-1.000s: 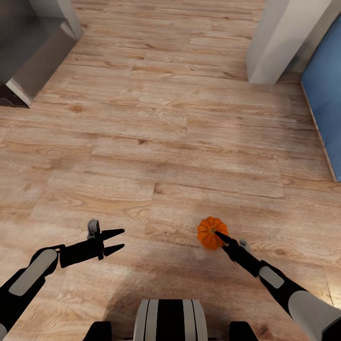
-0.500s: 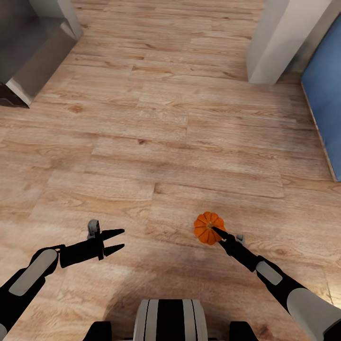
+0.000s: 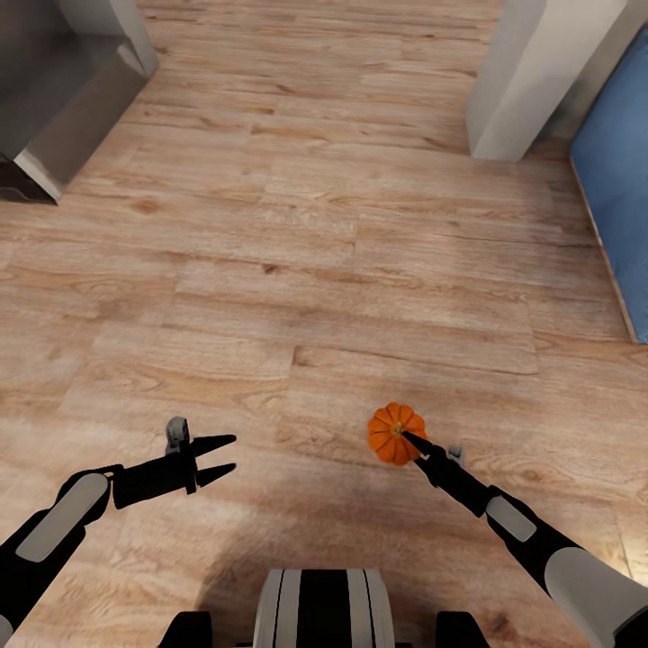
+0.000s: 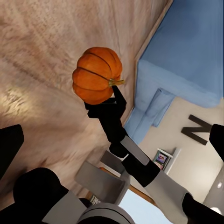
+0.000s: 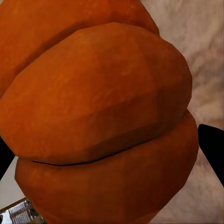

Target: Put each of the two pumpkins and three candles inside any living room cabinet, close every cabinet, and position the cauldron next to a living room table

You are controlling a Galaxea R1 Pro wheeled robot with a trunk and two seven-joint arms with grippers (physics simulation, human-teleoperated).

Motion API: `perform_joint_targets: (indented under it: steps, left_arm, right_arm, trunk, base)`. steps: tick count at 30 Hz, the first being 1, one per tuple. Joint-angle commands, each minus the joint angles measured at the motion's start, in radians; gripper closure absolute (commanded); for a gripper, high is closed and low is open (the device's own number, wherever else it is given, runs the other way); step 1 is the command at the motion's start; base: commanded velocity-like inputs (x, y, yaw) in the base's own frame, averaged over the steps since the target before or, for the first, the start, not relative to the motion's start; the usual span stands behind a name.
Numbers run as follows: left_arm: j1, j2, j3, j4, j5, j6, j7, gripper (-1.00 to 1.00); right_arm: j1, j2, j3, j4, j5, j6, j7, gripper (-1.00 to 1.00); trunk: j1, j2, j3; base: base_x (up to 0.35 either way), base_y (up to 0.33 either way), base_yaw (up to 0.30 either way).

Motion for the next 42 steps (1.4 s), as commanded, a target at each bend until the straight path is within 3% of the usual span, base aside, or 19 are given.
perform_joint_targets:
  steps: [1,10,32,42]
  left_arm:
    - [-0.001,0.002,-0.002,0.001,-0.003,0.001,-0.006,-1.0]
    - [0.001,0.014,-0.003,-0.036,-0.012,0.001,-0.059,-1.0]
    - [0.001,0.014,-0.004,-0.043,-0.017,0.001,-0.062,-1.0]
    - [0.001,0.014,-0.005,-0.044,-0.017,0.001,-0.062,-1.0]
  right_arm:
    - [-0.001,-0.001,0.004,0.0,-0.01,0.008,-0.001,1.0]
    - [-0.001,-0.001,0.003,0.002,-0.01,0.008,-0.004,1.0]
    - [-0.001,-0.001,0.004,0.014,-0.013,0.006,-0.006,1.0]
    - [-0.001,0.0,0.004,0.014,-0.013,0.006,-0.006,1.0]
  trunk:
    - [-0.001,0.0,0.003]
    - [-0.005,0.002,0.038]
    - [-0.015,0.007,0.123]
    - [-0.019,0.01,0.162]
  base:
    - [-0.011,0.0,0.0]
    - [-0.002,0.0,0.0]
    - [-0.003,0.0,0.0]
    - [-0.185,0.0,0.0]
